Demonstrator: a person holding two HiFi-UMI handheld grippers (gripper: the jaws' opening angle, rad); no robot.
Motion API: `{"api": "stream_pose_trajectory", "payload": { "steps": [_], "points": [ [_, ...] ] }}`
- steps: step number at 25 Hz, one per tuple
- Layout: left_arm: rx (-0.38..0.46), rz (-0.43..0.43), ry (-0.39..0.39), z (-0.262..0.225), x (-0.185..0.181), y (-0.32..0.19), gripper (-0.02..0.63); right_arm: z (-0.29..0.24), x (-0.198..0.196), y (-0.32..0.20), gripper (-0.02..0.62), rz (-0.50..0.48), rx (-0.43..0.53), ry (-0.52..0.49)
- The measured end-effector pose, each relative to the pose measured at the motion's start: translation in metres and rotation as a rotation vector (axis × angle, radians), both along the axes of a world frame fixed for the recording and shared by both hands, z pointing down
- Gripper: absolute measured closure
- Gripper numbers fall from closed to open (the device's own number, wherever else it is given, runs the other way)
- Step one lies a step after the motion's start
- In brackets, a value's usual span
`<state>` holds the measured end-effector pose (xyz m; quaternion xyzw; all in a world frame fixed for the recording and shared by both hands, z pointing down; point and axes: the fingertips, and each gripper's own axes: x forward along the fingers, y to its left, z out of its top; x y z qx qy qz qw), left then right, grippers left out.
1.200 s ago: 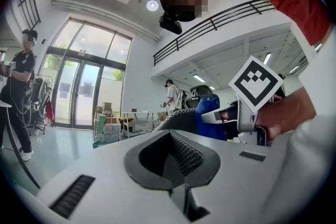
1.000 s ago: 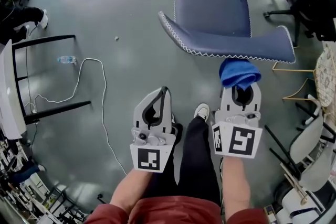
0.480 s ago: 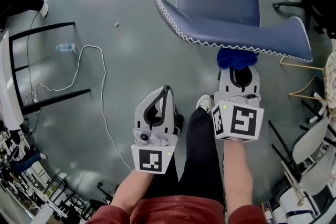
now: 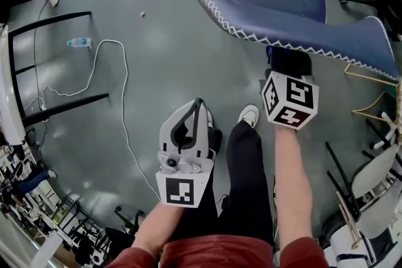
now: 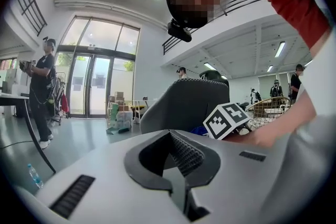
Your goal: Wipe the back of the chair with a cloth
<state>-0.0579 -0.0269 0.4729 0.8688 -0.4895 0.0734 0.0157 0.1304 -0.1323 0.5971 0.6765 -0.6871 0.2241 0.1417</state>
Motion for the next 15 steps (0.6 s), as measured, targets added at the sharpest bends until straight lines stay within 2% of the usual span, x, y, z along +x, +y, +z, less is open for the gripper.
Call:
{"api": "stream_pose_trajectory", "payload": {
  "steps": [11,15],
  "points": [
    [-0.004,-0.049,-0.015,0.007,-0.004,-0.007,0.592,0.111,0.003,-0.029,0.535,0.027,-0.212,-0.107],
    [-0.009,-0.057,-0.035,0.009,-0.001,-0.006,0.592,0.127,-0.001,-0.045,0.535,-0.006,-0.214,-0.092]
  ]
}}
